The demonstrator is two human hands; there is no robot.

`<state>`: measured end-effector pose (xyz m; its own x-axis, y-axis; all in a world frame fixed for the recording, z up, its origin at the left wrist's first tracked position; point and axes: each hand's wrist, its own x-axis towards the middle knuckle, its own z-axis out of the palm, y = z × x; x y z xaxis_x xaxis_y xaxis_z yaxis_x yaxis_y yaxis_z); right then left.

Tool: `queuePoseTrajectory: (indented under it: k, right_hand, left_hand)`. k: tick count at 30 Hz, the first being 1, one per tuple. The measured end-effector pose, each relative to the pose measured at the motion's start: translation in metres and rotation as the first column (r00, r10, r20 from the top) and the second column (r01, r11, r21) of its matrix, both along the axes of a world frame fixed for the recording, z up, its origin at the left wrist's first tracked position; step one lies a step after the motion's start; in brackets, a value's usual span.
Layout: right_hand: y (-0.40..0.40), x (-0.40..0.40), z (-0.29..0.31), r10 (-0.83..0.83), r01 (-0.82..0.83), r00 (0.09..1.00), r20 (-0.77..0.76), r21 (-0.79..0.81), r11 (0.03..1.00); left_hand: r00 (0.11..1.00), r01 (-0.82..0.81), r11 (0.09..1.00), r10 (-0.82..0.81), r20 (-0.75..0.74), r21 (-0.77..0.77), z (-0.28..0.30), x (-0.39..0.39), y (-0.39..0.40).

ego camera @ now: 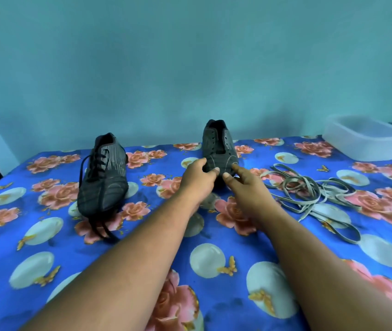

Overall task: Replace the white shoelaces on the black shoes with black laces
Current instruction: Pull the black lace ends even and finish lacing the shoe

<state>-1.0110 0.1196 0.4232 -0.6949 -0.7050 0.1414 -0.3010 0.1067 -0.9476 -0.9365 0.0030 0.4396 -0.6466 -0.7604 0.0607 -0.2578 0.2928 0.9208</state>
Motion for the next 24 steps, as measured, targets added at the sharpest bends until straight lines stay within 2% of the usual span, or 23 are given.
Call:
queuePoseTrajectory:
  k: [8, 10, 12, 14, 19, 24]
  right_hand:
    - [0.003, 0.020, 0.012, -0.064, 0.068, 0.995, -0.071, 0.056, 0.996]
    - [0.008, 0.029, 0.020, -0.068, 0.067, 0.998, 0.006, 0.066, 0.996]
    - [0.014, 0.038, 0.031, -0.010, -0.012, 0.980, 0.201, 0.108, 0.994]
    - [0.021, 0.046, 0.043, 0.039, -0.093, 0.961, 0.275, 0.187, 0.978]
    - [0.060, 0.081, 0.057, 0.124, -0.173, 0.976, 0.178, 0.290, 0.941]
    - [0.110, 0.128, 0.046, 0.159, -0.185, 0.980, 0.118, 0.261, 0.947]
  left_hand:
    - [0.992, -0.028, 0.998, 0.033, -0.120, 0.050, -0.001, 0.028, 0.008]
    - [0.988, -0.011, 0.997, 0.022, -0.154, 0.070, 0.000, 0.044, 0.014]
    - [0.982, -0.002, 0.996, 0.019, -0.186, 0.094, 0.001, 0.061, 0.020]
    - [0.982, 0.008, 0.994, 0.013, -0.190, 0.111, 0.001, 0.077, 0.029]
    - [0.971, 0.078, 0.981, -0.035, -0.236, 0.176, 0.002, 0.118, 0.063]
    - [0.965, 0.128, 0.980, -0.088, -0.246, 0.151, -0.006, 0.167, 0.110]
